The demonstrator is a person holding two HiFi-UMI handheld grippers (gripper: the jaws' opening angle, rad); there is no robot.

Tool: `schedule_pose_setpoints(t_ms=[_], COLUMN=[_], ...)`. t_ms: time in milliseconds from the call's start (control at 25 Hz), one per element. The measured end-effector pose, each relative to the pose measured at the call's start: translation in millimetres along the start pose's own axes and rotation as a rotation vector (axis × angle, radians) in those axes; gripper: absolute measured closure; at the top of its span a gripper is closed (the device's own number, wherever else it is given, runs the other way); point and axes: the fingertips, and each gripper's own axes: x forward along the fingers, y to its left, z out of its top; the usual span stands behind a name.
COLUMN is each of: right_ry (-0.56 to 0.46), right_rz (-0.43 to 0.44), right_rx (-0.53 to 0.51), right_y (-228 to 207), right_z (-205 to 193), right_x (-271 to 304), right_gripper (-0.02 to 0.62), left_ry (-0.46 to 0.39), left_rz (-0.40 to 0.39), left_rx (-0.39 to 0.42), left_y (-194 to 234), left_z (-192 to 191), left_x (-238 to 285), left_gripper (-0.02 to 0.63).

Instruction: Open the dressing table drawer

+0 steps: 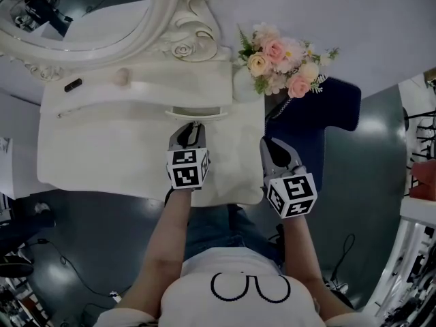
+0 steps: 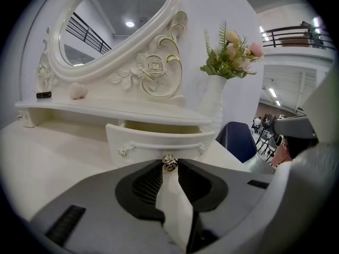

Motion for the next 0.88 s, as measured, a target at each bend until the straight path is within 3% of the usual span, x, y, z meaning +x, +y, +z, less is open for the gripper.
schedule_pose_setpoints(t_ms=[880], right_ry=[0.0], right_rz=[0.036], right_rx=[-0.015], right_y=[6], right_z=[-2], right_x=[-6], right_gripper=[0.594], left_ry=[-0.009], left_rz=[0.018], left_rx=[-0.015], left_y=[-6], left_z=[-19], left_x=[-19], left_gripper=[0.515])
